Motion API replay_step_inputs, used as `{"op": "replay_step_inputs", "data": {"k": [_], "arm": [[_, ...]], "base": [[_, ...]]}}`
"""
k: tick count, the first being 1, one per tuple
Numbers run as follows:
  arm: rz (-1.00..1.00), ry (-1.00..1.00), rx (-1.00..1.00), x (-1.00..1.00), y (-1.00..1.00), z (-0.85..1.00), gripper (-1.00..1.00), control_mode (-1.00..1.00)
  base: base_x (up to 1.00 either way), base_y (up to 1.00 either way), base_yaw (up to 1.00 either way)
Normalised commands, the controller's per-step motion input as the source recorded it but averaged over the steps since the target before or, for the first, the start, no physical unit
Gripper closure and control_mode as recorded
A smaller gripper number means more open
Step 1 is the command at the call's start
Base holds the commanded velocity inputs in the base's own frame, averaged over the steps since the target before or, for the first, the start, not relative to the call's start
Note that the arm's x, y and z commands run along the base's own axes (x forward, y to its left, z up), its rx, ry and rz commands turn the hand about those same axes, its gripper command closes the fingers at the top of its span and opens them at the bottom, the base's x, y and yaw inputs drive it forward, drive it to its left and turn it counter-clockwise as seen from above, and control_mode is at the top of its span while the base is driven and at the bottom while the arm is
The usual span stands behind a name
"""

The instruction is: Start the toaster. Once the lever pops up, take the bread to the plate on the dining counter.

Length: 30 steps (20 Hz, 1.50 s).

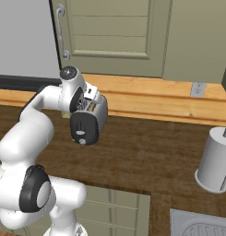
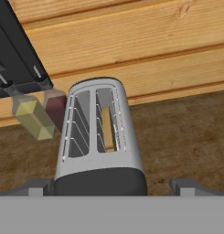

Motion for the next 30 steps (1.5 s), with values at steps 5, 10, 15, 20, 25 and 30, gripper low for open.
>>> {"op": "replay_step_inputs", "data": {"k": [5,10,15,20,25,30], "arm": [[0.0,0.0,0.0,0.0,0.0,0.0,-1.0,-1.0],[0.0,0.0,0.0,0.0,0.0,0.0,-1.0,-1.0],[0.0,0.0,0.0,0.0,0.0,0.0,-1.0,-1.0],[0.0,0.0,0.0,0.0,0.0,0.0,-1.0,-1.0],[0.0,0.0,0.0,0.0,0.0,0.0,-1.0,-1.0],[0.0,0.0,0.0,0.0,0.0,0.0,-1.0,-1.0]], "base": [[0.0,0.0,0.0],[0.0,0.0,0.0],[0.0,0.0,0.0],[0.0,0.0,0.0],[0.0,0.0,0.0],[0.0,0.0,0.0]]}}
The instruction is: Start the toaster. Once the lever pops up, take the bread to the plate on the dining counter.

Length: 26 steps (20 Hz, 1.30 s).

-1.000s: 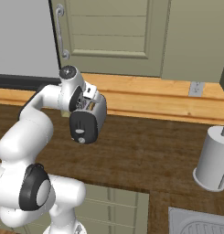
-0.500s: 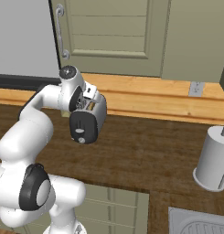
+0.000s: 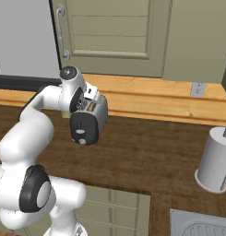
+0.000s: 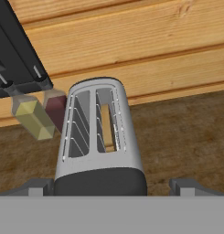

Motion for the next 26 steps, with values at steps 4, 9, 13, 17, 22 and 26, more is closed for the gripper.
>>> {"op": "replay_step_inputs", "data": {"k": [4,9,13,17,22,26], "arm": [[0.0,0.0,0.0,0.0,0.0,0.0,-1.0,-1.0],[0.0,0.0,0.0,0.0,0.0,0.0,-1.0,-1.0],[0.0,0.0,0.0,0.0,0.0,0.0,-1.0,-1.0],[0.0,0.0,0.0,0.0,0.0,0.0,-1.0,-1.0],[0.0,0.0,0.0,0.0,0.0,0.0,-1.0,-1.0],[0.0,0.0,0.0,0.0,0.0,0.0,-1.0,-1.0]], "base": [[0.0,0.0,0.0],[0.0,0.0,0.0],[0.0,0.0,0.0],[0.0,0.0,0.0],[0.0,0.0,0.0],[0.0,0.0,0.0]]}}
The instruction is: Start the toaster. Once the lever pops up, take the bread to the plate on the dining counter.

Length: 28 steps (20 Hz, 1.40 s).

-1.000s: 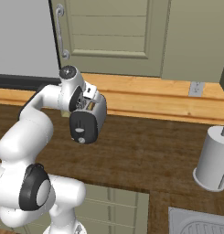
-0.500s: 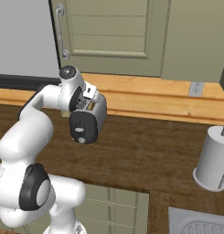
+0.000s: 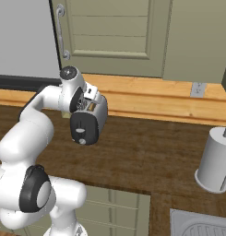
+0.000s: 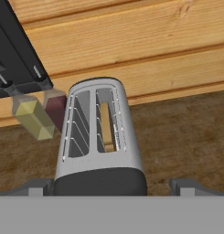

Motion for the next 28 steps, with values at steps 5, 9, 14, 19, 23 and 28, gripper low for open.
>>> {"op": "replay_step_inputs", "data": {"k": [5,9,14,19,23,28], "arm": [[0.0,0.0,0.0,0.0,0.0,0.0,-1.0,-1.0],[0.0,0.0,0.0,0.0,0.0,0.0,-1.0,-1.0],[0.0,0.0,0.0,0.0,0.0,0.0,-1.0,-1.0],[0.0,0.0,0.0,0.0,0.0,0.0,-1.0,-1.0],[0.0,0.0,0.0,0.0,0.0,0.0,-1.0,-1.0],[0.0,0.0,0.0,0.0,0.0,0.0,-1.0,-1.0]], "base": [[0.0,0.0,0.0],[0.0,0.0,0.0],[0.0,0.0,0.0],[0.0,0.0,0.0],[0.0,0.0,0.0],[0.0,0.0,0.0]]}}
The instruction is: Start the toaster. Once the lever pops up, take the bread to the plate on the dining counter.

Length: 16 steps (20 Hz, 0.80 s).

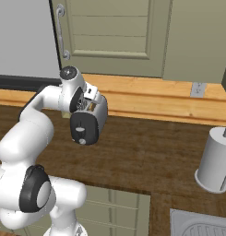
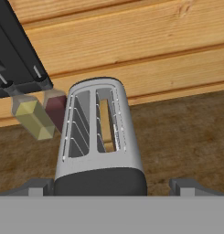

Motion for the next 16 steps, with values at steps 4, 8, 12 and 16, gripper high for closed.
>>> {"op": "replay_step_inputs", "data": {"k": [4,8,12,16], "arm": [[0.0,0.0,0.0,0.0,0.0,0.0,-1.0,-1.0],[0.0,0.0,0.0,0.0,0.0,0.0,-1.0,-1.0],[0.0,0.0,0.0,0.0,0.0,0.0,-1.0,-1.0],[0.0,0.0,0.0,0.0,0.0,0.0,-1.0,-1.0]], "base": [[0.0,0.0,0.0],[0.0,0.0,0.0],[0.0,0.0,0.0],[0.0,0.0,0.0]]}}
